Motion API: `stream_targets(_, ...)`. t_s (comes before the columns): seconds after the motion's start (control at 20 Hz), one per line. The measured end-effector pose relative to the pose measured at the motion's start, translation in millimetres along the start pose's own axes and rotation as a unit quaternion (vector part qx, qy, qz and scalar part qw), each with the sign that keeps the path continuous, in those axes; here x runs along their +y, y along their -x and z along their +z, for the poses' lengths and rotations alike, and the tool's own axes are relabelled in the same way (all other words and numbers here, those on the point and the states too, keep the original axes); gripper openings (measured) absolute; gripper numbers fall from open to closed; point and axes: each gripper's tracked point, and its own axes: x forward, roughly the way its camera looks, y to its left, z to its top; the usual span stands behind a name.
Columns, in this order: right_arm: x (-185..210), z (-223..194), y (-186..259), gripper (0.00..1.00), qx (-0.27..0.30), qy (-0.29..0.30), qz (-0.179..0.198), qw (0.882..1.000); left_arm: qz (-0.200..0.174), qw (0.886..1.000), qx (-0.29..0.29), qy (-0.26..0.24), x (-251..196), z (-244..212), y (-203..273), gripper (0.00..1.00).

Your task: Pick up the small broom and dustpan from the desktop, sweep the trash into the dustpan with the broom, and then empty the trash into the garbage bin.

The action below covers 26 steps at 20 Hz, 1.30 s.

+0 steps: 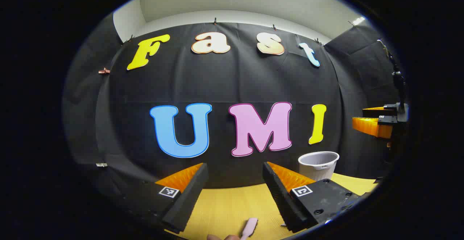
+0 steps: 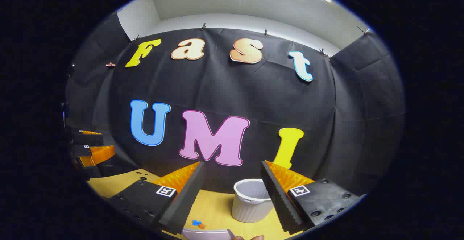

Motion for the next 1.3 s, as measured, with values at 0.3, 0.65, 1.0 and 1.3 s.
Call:
stream_targets(0.3,5.6,-12.9,-2.3,0.97,0.017,-0.009,0.006,1.0,0.006,1.0,-0.002,0.004,1.5,-0.1,-3.6,0.97)
stream_targets(0.65,11.1,-16.0,-0.7,0.97,0.026,-0.001,0.012,1.0,0.0,1.0,-0.016,-0.001,1.3,5.4,-8.4,0.97)
stream_targets(1.0,23.6,-56.2,21.5,0.97,0.099,0.001,0.043,0.994,-0.014,1.0,-0.01,-0.008,7.3,-6.3,-5.4,0.97)
stream_targets(1.3,30.4,-151.1,79.4,0.98,0.255,-0.005,0.086,0.963,-0.027,1.0,0.004,-0.006,6.2,-26.0,-6.1,0.97)
